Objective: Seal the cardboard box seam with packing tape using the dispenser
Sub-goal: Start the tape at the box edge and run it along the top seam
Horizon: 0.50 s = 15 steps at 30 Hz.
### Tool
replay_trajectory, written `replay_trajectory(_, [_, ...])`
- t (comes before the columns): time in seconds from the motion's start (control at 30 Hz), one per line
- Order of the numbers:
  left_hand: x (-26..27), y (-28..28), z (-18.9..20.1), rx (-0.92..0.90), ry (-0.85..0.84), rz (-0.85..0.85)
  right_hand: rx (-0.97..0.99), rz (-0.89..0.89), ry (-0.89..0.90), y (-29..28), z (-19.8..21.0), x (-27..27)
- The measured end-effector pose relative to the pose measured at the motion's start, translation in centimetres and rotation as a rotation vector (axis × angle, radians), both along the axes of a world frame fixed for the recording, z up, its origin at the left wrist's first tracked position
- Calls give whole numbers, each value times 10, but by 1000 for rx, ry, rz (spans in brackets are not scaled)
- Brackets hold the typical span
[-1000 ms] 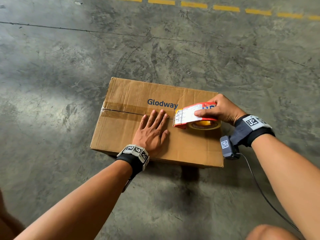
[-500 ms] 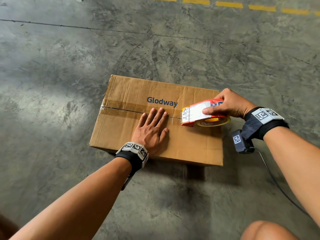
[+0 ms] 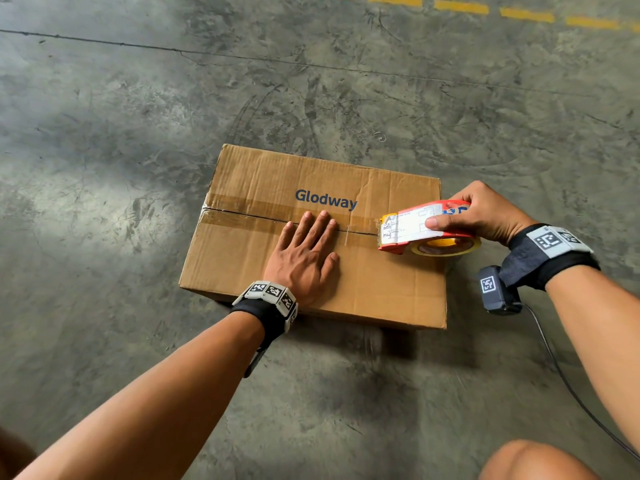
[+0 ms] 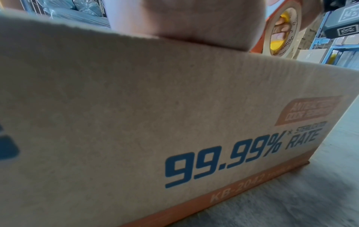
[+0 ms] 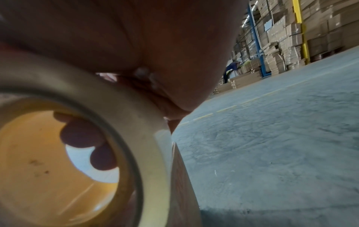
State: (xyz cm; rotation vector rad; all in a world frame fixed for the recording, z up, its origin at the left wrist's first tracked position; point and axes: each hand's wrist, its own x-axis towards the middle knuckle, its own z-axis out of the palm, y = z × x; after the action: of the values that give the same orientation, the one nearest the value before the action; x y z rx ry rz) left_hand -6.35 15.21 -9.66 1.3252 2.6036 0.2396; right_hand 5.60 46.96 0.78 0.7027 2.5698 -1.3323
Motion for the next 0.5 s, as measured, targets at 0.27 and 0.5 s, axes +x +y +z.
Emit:
replay_trajectory(0.27, [0,0,3,-26,-7,-13,-6,-27,-29,1,-5,2])
replay_trajectory(0.5, [24,34,14,-87,-65,-66,-16,-41,-50,-3,-5,3])
